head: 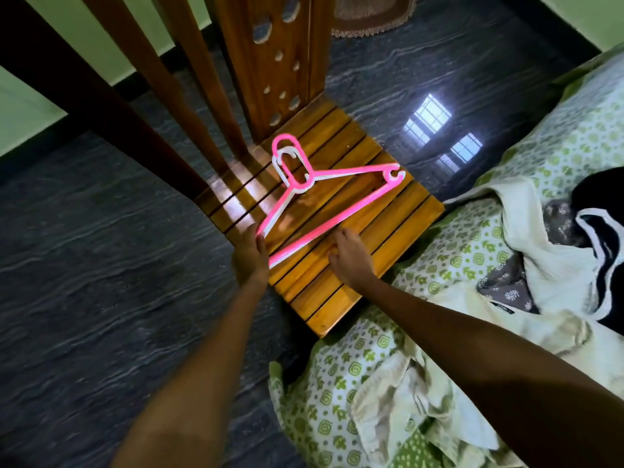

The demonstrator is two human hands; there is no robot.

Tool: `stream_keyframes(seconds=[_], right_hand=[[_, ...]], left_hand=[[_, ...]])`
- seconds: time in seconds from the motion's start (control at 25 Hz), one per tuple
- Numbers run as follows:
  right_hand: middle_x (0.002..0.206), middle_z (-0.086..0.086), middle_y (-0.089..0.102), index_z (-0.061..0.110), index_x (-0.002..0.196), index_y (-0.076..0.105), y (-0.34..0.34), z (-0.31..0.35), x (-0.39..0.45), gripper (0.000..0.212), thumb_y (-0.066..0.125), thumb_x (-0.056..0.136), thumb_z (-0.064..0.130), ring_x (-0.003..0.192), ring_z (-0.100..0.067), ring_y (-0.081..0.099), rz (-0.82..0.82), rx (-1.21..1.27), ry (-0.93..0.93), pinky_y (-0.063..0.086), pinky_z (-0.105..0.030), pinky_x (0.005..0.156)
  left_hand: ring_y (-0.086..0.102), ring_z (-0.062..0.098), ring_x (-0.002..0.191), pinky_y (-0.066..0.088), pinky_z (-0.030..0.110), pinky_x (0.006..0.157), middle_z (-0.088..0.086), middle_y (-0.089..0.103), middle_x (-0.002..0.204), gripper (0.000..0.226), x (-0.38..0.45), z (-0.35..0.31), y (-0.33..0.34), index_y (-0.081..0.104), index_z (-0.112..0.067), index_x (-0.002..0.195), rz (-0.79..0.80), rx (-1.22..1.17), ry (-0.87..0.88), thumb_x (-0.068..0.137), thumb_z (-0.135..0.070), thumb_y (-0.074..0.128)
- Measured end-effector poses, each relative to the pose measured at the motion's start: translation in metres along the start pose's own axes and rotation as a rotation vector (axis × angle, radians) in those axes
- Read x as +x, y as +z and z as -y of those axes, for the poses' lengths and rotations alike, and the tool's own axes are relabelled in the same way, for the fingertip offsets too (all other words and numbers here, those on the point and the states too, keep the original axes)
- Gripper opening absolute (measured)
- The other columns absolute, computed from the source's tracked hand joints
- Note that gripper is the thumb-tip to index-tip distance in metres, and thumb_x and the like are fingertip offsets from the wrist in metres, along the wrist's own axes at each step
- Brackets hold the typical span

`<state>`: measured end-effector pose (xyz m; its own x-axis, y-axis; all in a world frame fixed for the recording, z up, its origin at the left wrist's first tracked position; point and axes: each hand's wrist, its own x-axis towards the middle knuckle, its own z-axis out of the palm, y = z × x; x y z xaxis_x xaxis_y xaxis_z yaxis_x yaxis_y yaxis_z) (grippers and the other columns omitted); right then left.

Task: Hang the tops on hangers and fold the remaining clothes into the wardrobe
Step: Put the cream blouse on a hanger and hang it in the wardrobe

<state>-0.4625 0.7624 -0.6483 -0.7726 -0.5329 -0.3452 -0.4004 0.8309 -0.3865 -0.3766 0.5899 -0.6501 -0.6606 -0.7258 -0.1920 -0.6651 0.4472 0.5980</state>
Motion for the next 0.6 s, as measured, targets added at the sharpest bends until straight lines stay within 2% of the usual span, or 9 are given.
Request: stream_keyframes(seconds=[0.08, 0.16, 0.24, 0.32, 0.36, 0.44, 0.52, 0.6], right_hand=[[0.119, -0.019, 0.054, -0.001, 0.121, 0.051, -0.014, -0.006, -0.006, 0.053, 0.065, 0.075, 0.019, 0.108, -0.036, 0.053, -0.239, -0.064, 0.028, 0.044, -0.042, 0.089], [0.131, -0.021, 0.05, -0.002, 0.128, 0.048, -0.038, -0.014, -0.007, 0.066, 0.065, 0.072, 0.029, 0.12, -0.038, 0.048, -0.399, -0.033, 0.061, 0.038, -0.046, 0.099], [0.141, -0.022, 0.042, -0.003, 0.135, 0.041, -0.068, -0.029, -0.006, 0.077, 0.055, 0.075, 0.042, 0.132, -0.037, 0.037, -0.482, 0.048, 0.108, 0.025, -0.046, 0.109], [0.142, -0.021, 0.041, -0.004, 0.137, 0.038, -0.095, -0.047, -0.008, 0.087, 0.048, 0.073, 0.053, 0.135, -0.035, 0.035, -0.481, 0.098, 0.153, 0.015, -0.045, 0.112], [0.138, -0.021, 0.047, -0.004, 0.136, 0.04, -0.108, -0.06, -0.013, 0.09, 0.046, 0.071, 0.058, 0.131, -0.035, 0.039, -0.449, 0.117, 0.173, 0.015, -0.046, 0.112], [0.115, -0.021, 0.062, 0.002, 0.123, 0.055, -0.125, -0.09, -0.034, 0.083, 0.044, 0.067, 0.061, 0.112, -0.037, 0.054, -0.375, 0.168, 0.187, 0.03, -0.047, 0.103], [0.084, -0.017, 0.067, 0.008, 0.094, 0.067, -0.135, -0.121, -0.065, 0.065, 0.045, 0.066, 0.062, 0.087, -0.037, 0.061, -0.321, 0.251, 0.215, 0.044, -0.045, 0.08], [0.063, -0.015, 0.06, 0.01, 0.068, 0.062, -0.142, -0.15, -0.1, 0.058, 0.047, 0.069, 0.066, 0.072, -0.032, 0.061, -0.273, 0.326, 0.382, 0.043, -0.04, 0.066]], left_hand=[[0.065, 0.032, 0.081, 0.046, 0.034, 0.064, 0.016, 0.069, 0.096, 0.03, -0.008, -0.005, -0.004, 0.059, -0.008, 0.123, 0.03, 0.013, 0.218, 0.095, -0.011, 0.05], [0.066, 0.028, 0.07, 0.05, 0.033, 0.063, 0.014, 0.071, 0.084, 0.033, -0.015, -0.012, -0.009, 0.06, -0.005, 0.123, 0.072, -0.01, 0.421, 0.091, -0.007, 0.054], [0.066, 0.023, 0.068, 0.049, 0.03, 0.064, 0.013, 0.071, 0.08, 0.032, -0.024, -0.027, -0.012, 0.062, 0.0, 0.119, 0.101, -0.054, 0.534, 0.09, -0.009, 0.053], [0.064, 0.021, 0.062, 0.044, 0.024, 0.062, 0.013, 0.07, 0.074, 0.031, -0.036, -0.044, -0.009, 0.066, 0.003, 0.109, 0.106, -0.089, 0.665, 0.089, -0.014, 0.05], [0.064, 0.022, 0.06, 0.043, 0.024, 0.06, 0.013, 0.07, 0.073, 0.034, -0.043, -0.053, -0.004, 0.067, 0.003, 0.107, 0.132, -0.1, 0.706, 0.088, -0.017, 0.048], [0.065, 0.025, 0.061, 0.045, 0.029, 0.058, 0.014, 0.069, 0.075, 0.037, -0.06, -0.07, 0.009, 0.068, 0.001, 0.106, 0.206, -0.11, 0.734, 0.088, -0.023, 0.045], [0.067, 0.027, 0.065, 0.05, 0.03, 0.057, 0.016, 0.07, 0.078, 0.035, -0.081, -0.085, 0.025, 0.066, -0.004, 0.109, 0.317, -0.14, 0.723, 0.089, -0.024, 0.047], [0.069, 0.027, 0.072, 0.048, 0.028, 0.067, 0.017, 0.071, 0.085, 0.029, -0.108, -0.104, 0.036, 0.067, -0.003, 0.111, 0.437, -0.16, 0.679, 0.087, -0.014, 0.055]])
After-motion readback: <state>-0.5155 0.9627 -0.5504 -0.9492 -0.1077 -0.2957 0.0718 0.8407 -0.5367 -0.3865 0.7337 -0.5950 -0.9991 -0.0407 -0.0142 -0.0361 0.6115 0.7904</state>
